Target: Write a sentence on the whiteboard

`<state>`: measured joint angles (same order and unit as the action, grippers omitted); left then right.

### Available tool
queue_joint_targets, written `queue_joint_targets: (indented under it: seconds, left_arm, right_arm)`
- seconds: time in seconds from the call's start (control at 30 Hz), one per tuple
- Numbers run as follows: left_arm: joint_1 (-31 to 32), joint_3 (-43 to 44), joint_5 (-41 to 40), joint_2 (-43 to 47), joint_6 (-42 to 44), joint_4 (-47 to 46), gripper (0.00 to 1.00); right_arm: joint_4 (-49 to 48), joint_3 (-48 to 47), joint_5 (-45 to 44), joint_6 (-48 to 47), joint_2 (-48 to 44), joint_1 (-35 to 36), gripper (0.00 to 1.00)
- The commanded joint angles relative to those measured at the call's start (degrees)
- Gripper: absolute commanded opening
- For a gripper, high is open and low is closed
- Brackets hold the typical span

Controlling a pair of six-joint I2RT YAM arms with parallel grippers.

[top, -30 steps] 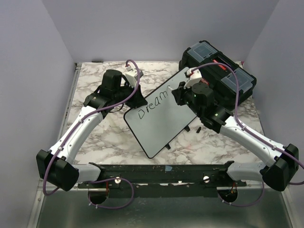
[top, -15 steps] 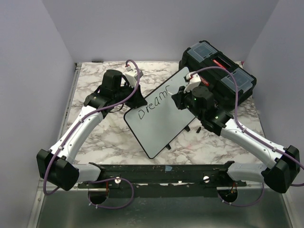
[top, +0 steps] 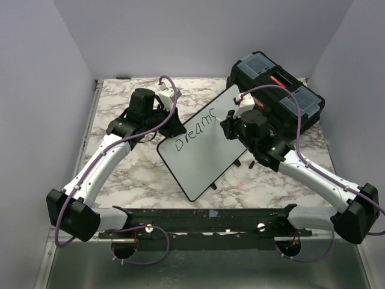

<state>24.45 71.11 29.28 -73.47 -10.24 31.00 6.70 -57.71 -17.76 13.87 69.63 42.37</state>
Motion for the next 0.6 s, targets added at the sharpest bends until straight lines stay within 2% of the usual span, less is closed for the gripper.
queue_joint_targets:
  seconds: [0.0, 0.4, 0.57]
  left_arm:
    - [1.3, -1.8, -2.7, -1.4, 4.0, 4.7, 0.0]
    - [1.4, -1.7, -2.6, -1.3, 3.9, 4.8, 0.0]
    - [1.4, -1.8, -2.8, -1.1, 4.0, 4.9, 0.0]
  right_arm:
    - [2.5, 0.3, -0.8, -0.3, 0.6, -0.1, 0.01]
    - [4.0, 1.5, 7.0, 0.8, -2.3, -0.2, 0.01]
    - [4.0, 1.4, 6.9, 2.7, -4.9, -0.2, 0.01]
